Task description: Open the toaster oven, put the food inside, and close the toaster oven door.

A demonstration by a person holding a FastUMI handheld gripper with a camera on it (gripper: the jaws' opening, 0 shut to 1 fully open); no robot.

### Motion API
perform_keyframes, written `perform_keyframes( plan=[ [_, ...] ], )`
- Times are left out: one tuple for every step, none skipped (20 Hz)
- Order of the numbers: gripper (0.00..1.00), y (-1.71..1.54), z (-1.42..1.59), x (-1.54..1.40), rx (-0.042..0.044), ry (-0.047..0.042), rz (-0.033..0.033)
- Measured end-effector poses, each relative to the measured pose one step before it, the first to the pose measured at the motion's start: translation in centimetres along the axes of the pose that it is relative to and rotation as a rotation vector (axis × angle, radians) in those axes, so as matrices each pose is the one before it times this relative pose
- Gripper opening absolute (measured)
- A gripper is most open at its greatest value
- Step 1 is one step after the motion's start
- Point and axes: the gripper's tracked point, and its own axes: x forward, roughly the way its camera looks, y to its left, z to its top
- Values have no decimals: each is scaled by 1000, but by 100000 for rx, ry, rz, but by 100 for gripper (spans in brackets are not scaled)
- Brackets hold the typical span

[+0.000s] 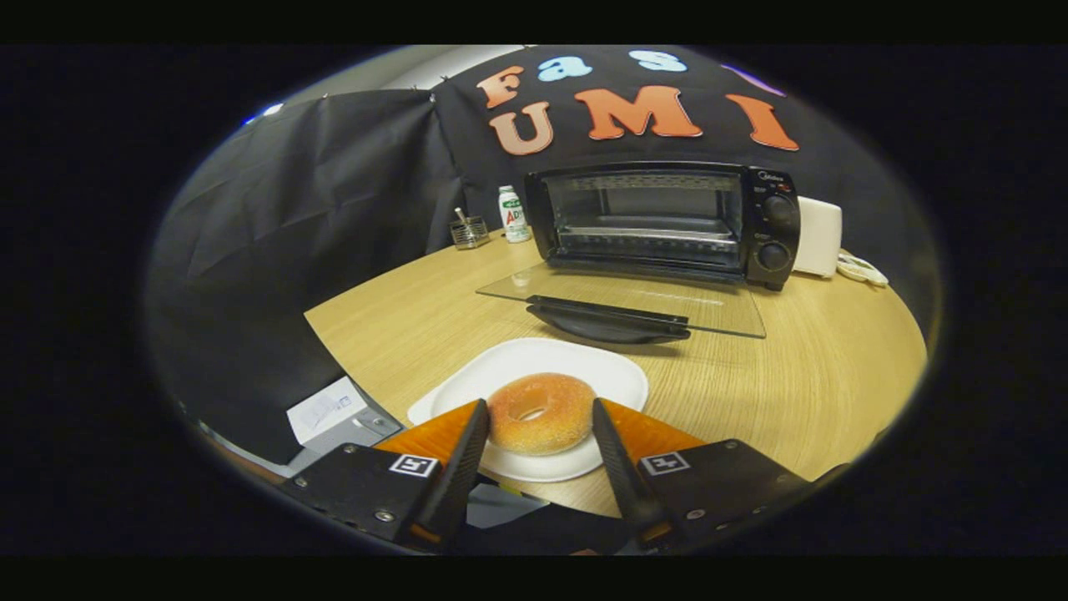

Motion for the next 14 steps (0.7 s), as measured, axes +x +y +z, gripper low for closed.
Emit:
perform_keyframes(
  plan=[
    [62, -100, -17, 18, 2111, 514, 301],
    [55, -288, 64, 63, 2941, 430, -3],
    [43, 21, 120, 77, 3042, -11, 229],
    [32, 73, 117, -37, 1946, -42, 467],
    [28, -24, 210, 23, 932, -156, -156],
    [25, -206, 295, -54, 1093, -902, -460],
    [22, -74, 330, -128, 1439, -1122, -217],
    [22, 151, 637, -52, 1918, -1668, 775],
    [22, 179, 705, -27, 2566, -2047, 939],
    [22, 54, 928, 12, 2660, -2342, 924],
    [22, 101, 1163, 134, 2783, -2727, 643],
    [22, -73, 1133, 306, 2815, -2642, 201],
    [22, 54, 1154, 386, 3161, -3067, 572],
    [22, -90, 1266, 558, 3716, -2784, 412]
  ],
)
